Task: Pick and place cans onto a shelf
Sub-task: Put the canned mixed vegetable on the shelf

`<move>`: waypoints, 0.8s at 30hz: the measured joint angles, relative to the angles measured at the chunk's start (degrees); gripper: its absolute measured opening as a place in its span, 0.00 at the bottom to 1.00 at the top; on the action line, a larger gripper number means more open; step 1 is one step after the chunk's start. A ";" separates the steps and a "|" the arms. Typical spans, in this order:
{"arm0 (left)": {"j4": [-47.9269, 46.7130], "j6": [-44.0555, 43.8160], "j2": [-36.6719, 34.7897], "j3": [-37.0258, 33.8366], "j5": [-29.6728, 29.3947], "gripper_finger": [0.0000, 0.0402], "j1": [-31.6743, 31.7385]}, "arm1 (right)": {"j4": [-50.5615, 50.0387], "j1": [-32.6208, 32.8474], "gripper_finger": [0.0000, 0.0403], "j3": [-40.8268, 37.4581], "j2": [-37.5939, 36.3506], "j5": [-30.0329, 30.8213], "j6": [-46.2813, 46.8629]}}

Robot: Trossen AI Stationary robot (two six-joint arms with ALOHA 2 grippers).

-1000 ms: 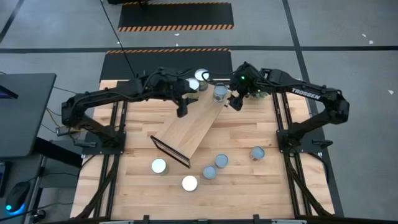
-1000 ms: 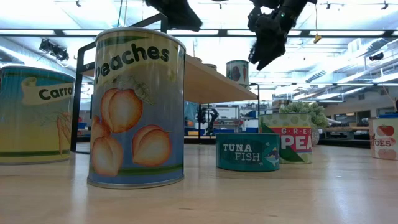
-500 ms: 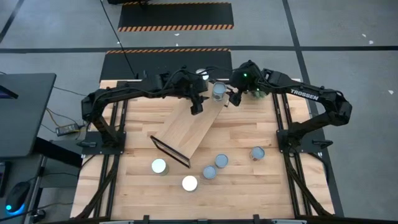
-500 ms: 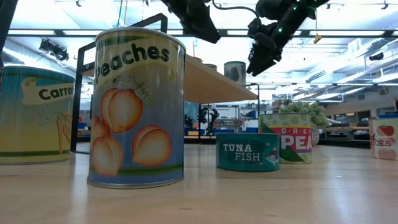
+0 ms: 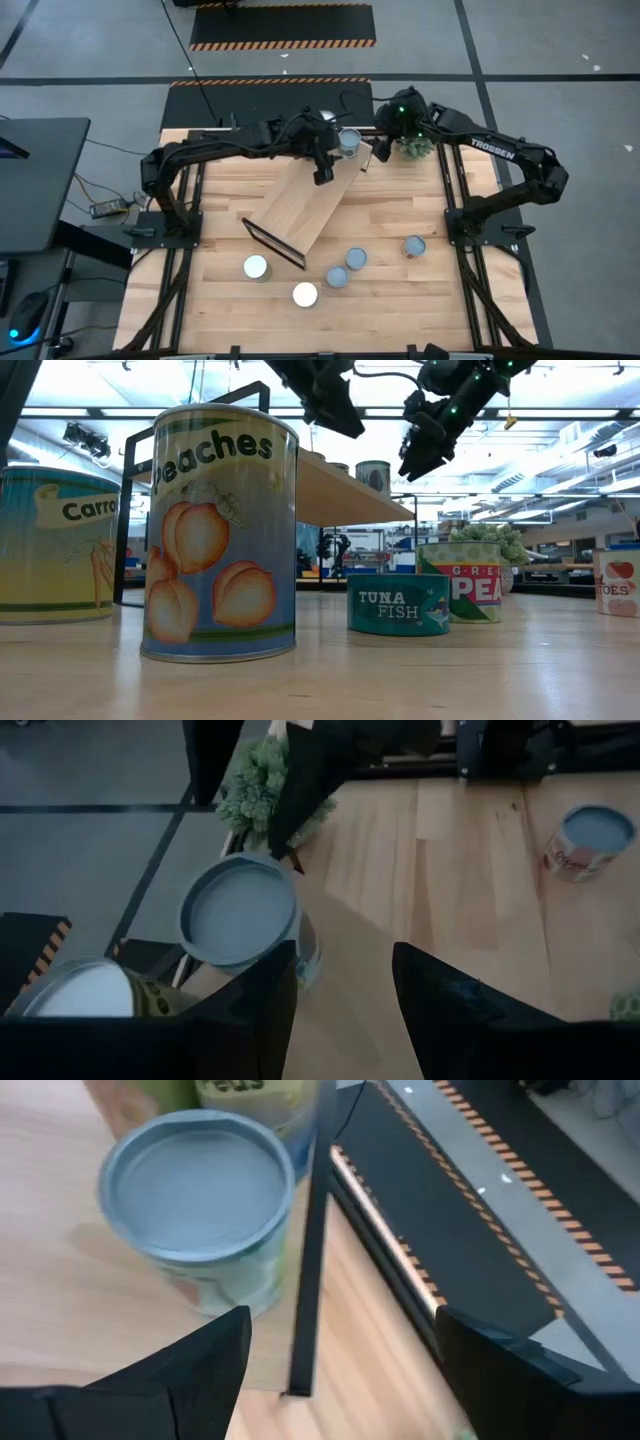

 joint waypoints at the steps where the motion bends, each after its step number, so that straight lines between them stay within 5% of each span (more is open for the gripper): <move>1: -0.05 0.44 0.56 0.73 -0.28 0.43 -0.02 | -0.12 0.32 0.80 0.00 -0.04 -0.01 0.60; 24: -2.88 4.94 9.43 7.72 -2.10 0.43 1.40 | 8.96 6.16 0.80 -5.90 -0.08 3.18 11.70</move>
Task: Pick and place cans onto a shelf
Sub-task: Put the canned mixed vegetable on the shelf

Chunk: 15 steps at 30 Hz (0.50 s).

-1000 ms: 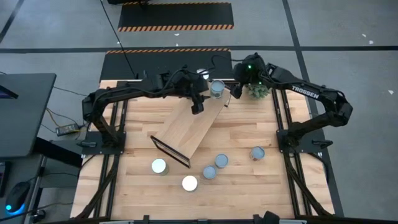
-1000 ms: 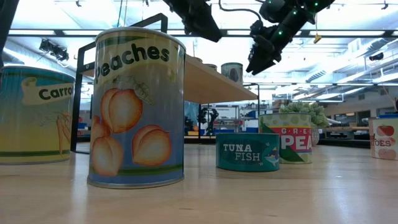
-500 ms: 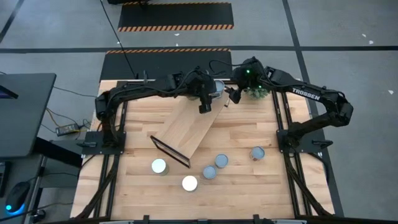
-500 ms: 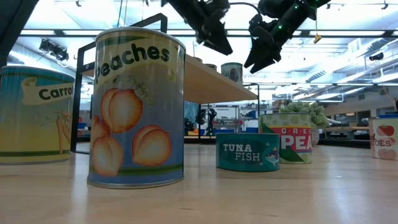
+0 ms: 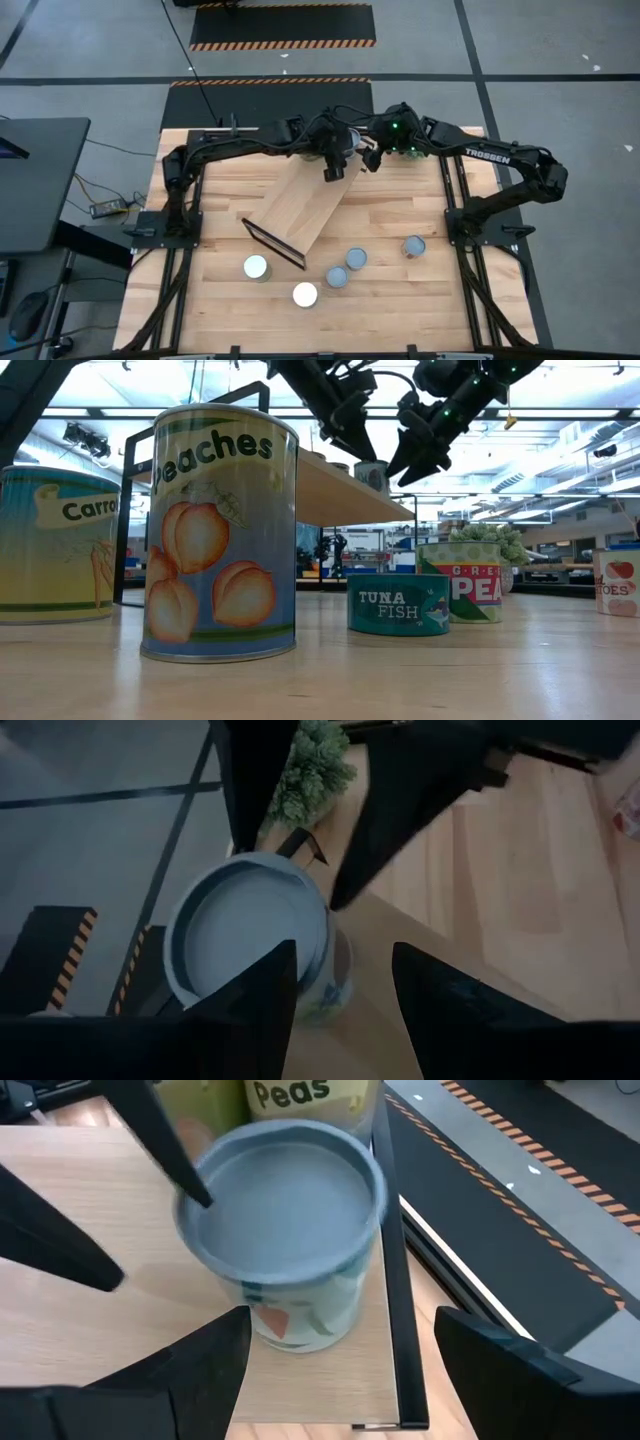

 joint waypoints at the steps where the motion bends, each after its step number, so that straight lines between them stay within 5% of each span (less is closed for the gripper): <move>1: -0.15 0.07 -0.01 0.00 -0.04 0.43 0.00 | 0.03 0.00 0.80 -0.07 0.00 0.03 0.00; 15: 0.37 -4.26 -0.01 -0.04 0.69 0.43 0.02 | 1.35 -2.17 0.80 -0.07 -0.07 -4.34 0.88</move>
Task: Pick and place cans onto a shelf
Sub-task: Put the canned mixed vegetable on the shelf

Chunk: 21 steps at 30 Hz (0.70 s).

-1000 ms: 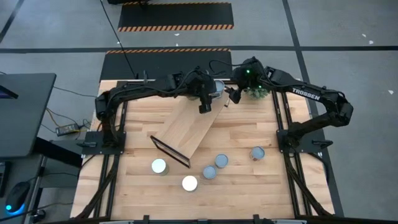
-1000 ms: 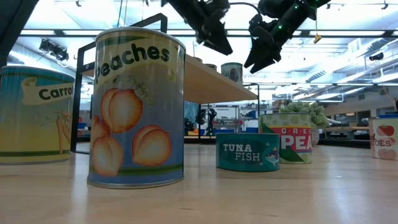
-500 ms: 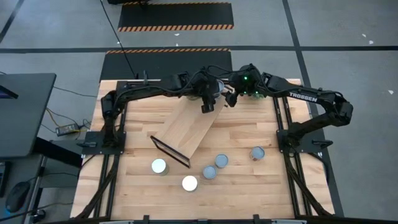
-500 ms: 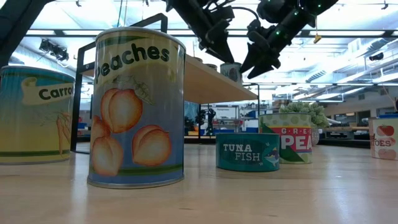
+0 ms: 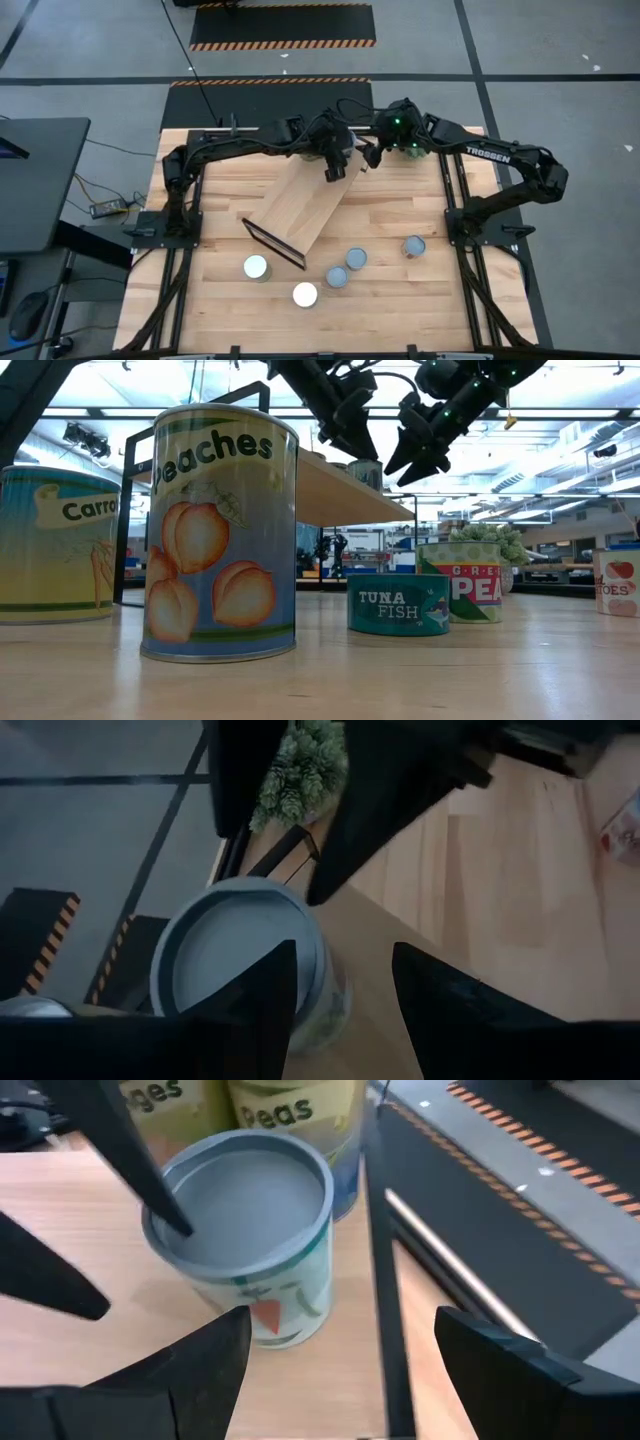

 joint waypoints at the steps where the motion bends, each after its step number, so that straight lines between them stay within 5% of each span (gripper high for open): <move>1: -0.29 -0.73 0.00 0.26 0.00 0.43 0.00 | -0.50 -0.06 0.80 0.00 -0.01 -0.69 0.37; 7: -2.88 -3.15 -0.22 5.92 0.09 0.43 0.91 | -3.72 0.38 0.80 0.00 -2.47 -1.33 0.56; 21: -2.39 -9.39 3.46 6.23 6.52 0.43 4.05 | -3.88 -0.60 0.80 0.02 -4.66 0.18 1.48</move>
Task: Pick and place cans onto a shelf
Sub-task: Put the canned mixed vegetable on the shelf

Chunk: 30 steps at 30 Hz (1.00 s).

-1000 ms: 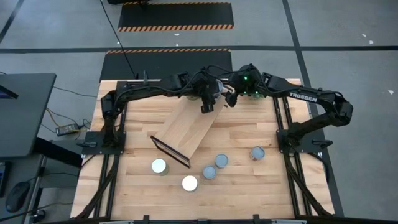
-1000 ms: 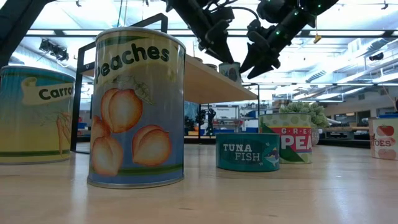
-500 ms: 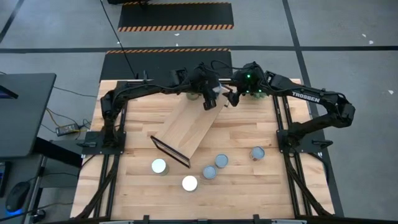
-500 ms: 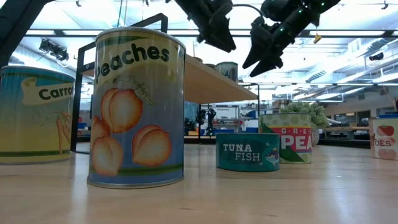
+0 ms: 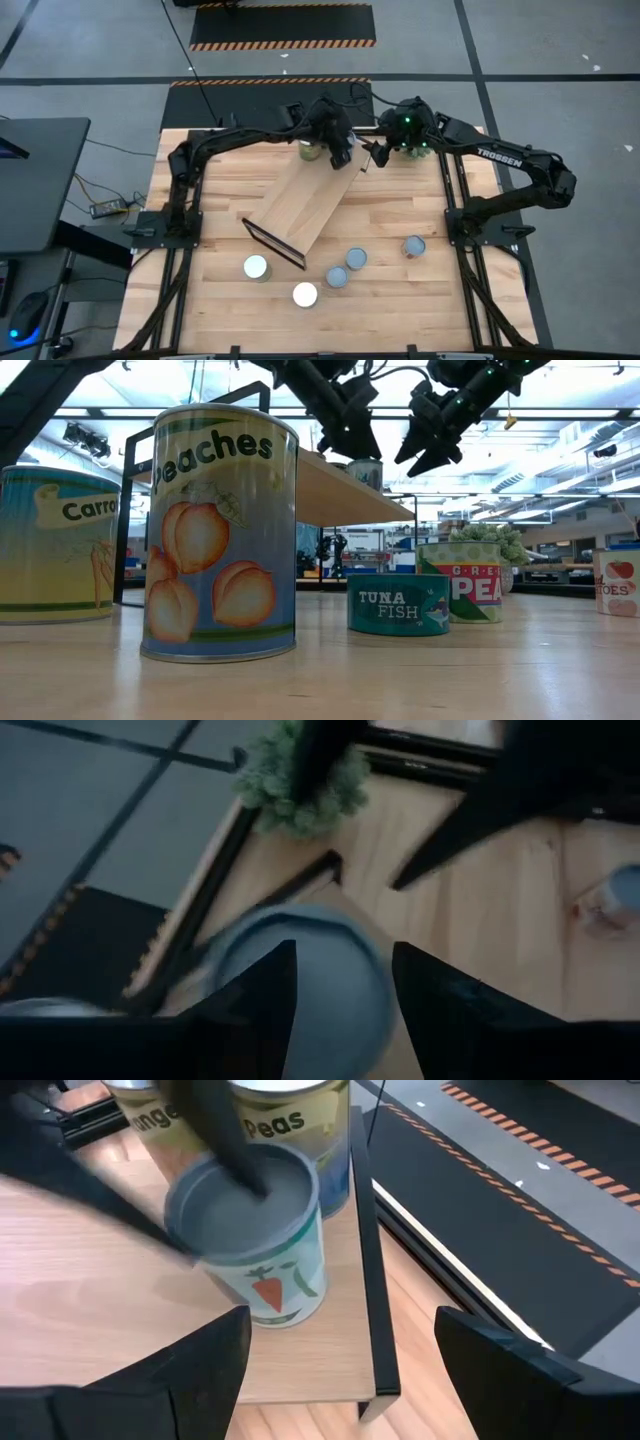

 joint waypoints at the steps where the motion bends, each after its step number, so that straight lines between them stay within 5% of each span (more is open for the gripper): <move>1: -0.73 -0.15 0.02 -0.03 -0.08 0.43 -0.08 | -0.04 0.00 0.80 0.00 0.00 0.00 0.00; 8: -1.31 -3.62 0.02 -0.07 -0.37 0.43 0.74 | 0.53 1.91 0.80 0.00 1.72 -2.37 -0.41; 18: -1.41 -5.74 0.02 -0.07 3.08 0.43 0.84 | 5.73 5.70 0.80 0.00 6.69 2.80 -1.42; 30: -1.43 -8.74 0.02 -0.07 4.83 0.43 0.80 | 7.08 1.98 0.80 0.00 6.67 5.62 -6.60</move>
